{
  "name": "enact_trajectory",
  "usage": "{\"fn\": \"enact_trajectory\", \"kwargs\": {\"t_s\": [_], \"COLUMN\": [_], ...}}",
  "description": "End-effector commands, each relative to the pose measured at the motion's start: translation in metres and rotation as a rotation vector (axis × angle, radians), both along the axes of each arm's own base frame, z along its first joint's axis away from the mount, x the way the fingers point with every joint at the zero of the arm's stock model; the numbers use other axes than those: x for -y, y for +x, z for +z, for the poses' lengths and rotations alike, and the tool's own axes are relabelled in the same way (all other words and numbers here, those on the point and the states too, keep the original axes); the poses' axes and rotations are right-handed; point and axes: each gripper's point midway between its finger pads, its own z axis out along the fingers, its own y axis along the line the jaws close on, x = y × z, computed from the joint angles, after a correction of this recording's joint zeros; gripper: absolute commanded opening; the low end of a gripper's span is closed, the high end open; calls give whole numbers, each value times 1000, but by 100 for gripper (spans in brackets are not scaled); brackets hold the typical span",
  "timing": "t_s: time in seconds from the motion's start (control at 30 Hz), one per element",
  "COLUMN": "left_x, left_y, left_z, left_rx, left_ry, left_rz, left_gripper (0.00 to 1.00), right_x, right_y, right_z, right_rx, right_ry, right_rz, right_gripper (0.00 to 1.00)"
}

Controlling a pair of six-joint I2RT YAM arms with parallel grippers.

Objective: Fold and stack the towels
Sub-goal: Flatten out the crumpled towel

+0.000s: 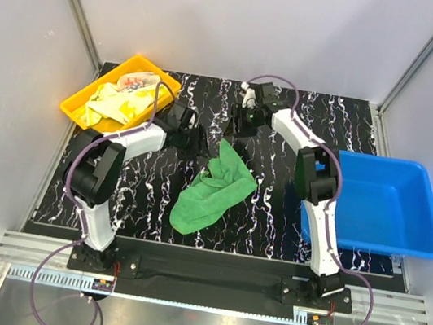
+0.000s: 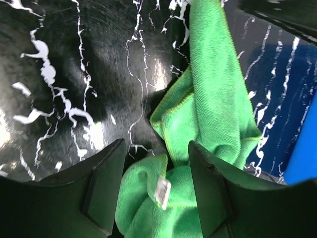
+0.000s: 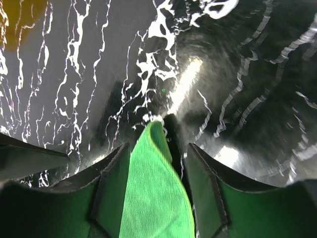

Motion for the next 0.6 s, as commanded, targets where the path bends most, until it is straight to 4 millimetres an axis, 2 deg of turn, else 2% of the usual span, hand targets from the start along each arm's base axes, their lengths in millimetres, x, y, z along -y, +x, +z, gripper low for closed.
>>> {"fn": "enact_trajectory", "kwargs": {"t_s": [0.0,0.03,0.13,0.3,0.37,0.4,0.43,0.47,0.5,0.53,0.57], "left_x": [12,13,19,32,34,37,39,40,37,33,27], "left_y": [9,10,13,20,20,25,26,29,32,37,41], "left_z": [-4,-9,-19,-25,-34,-29,-28,-20,-15,3,13], "left_rx": [26,17,-2,-2,-25,-20,-26,-20,-11,29,47], "left_ry": [-46,-45,-59,-90,-90,-101,-111,-114,-114,-111,-96], "left_rz": [-18,-18,-25,-49,-53,-56,-65,-67,-63,-54,-36], "left_gripper": [58,58,58,55,42,32,14,7,1,0,0], "right_x": [-26,-28,-29,-31,-28,-26,-22,-20,-14,-12,-7], "right_y": [2,1,1,3,7,10,15,16,24,25,22], "right_z": [11,3,-2,0,4,7,19,27,40,65,76], "right_rx": [42,28,15,26,48,63,100,115,151,192,198], "right_ry": [67,69,74,89,69,61,43,29,7,7,-10], "right_rz": [89,94,94,85,64,55,32,23,-7,-18,-30], "right_gripper": [57,56,55,47,30,24,10,1,0,0,0]}}
